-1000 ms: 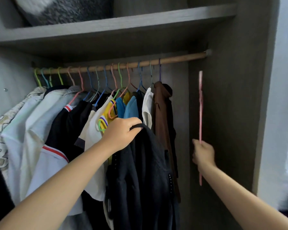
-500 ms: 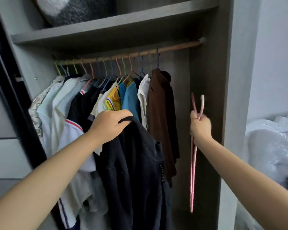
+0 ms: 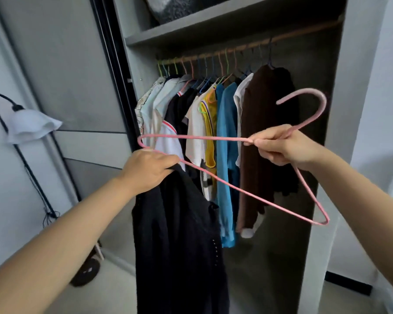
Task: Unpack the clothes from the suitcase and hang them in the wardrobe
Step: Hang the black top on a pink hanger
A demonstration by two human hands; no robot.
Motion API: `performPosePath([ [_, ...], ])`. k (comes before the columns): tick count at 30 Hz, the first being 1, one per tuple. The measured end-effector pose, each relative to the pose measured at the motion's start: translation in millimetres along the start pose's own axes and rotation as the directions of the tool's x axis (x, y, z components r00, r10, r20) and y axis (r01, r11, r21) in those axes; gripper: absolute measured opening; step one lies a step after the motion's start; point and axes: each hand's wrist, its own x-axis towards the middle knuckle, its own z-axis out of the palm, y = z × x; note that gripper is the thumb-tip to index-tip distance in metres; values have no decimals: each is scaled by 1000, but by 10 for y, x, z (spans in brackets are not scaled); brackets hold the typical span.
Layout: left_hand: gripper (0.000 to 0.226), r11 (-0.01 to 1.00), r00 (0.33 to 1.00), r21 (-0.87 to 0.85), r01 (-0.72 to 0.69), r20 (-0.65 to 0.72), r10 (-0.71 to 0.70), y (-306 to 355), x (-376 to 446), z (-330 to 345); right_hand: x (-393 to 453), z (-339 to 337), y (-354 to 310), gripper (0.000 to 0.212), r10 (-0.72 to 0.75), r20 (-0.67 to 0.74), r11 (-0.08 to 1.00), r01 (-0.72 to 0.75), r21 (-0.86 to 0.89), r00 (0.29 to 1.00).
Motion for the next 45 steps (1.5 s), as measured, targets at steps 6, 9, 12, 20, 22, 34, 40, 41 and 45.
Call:
performPosePath([
  [6, 7, 999, 998, 9, -34, -45, 35, -81, -338, -491, -11, -72, -155, 51, 90, 370, 996, -86, -26, 925],
  [9, 10, 997, 998, 52, -59, 24, 58, -89, -451, -670, 48, -94, -249, 55, 83, 415, 997, -78, -30, 906],
  [12, 12, 994, 996, 75, -76, 60, 71, -127, -578, -807, 141, -122, -343, 51, 70, 444, 997, -78, -1, 893],
  [20, 12, 979, 973, 13, -203, 115, 200, -108, -591, -889, 414, 363, -356, 35, 118, 551, 992, -125, -24, 826],
  [22, 12, 974, 964, -13, -225, 140, 225, -76, -528, -839, 442, 608, -360, 11, 133, 563, 990, -135, -39, 815],
  [34, 13, 977, 984, -129, -169, 41, 176, 155, -177, -715, 129, 1417, -123, 33, 127, 161, 973, -154, 172, 979],
  [40, 40, 976, 995, 207, 67, 56, -80, 10, -249, -817, -18, 1280, -253, 33, 24, -72, 977, -8, 214, 997],
  [41, 46, 952, 986, 270, 143, 42, -160, -5, -300, -854, -23, 1238, -299, 33, 14, -89, 984, 2, 178, 996],
  [45, 65, 944, 955, 224, 241, 120, -272, 12, -496, -933, -3, 1119, -485, 32, -22, -78, 1000, 23, 12, 997],
])
